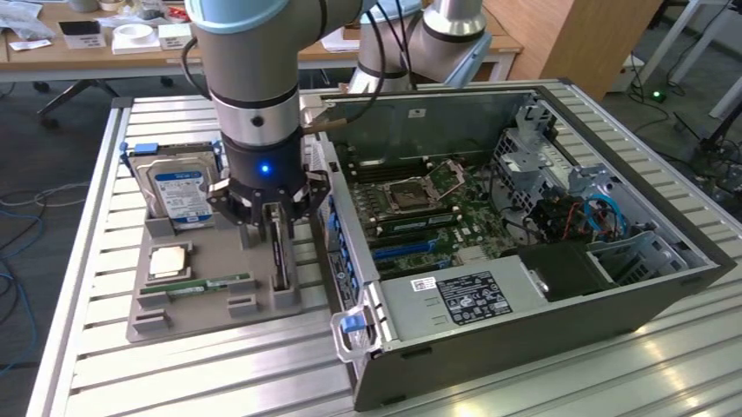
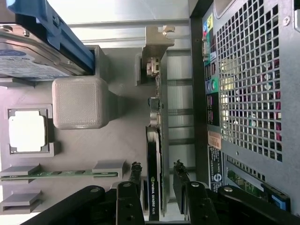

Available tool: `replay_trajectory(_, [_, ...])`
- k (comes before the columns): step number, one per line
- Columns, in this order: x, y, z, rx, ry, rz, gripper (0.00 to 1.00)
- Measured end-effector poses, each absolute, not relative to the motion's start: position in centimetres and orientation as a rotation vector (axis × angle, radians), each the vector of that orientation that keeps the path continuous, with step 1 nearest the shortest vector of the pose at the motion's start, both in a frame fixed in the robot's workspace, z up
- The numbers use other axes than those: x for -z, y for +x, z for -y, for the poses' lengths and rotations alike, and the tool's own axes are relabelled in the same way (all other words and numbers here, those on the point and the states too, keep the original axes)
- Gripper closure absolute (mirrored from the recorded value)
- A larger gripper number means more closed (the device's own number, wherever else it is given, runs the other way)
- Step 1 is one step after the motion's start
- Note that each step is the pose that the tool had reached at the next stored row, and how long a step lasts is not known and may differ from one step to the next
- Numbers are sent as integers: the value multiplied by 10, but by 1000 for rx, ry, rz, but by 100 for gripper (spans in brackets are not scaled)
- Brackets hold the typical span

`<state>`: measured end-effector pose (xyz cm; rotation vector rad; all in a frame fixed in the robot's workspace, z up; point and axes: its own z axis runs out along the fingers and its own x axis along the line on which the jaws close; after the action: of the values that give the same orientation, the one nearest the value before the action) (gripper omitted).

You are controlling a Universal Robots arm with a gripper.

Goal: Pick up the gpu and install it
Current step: 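Pick up the gpu and move the gpu toward the slot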

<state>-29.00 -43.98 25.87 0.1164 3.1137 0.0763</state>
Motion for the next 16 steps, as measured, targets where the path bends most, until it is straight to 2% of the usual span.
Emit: replay_trajectory(16, [-245, -289, 429, -76, 116, -3114, 58])
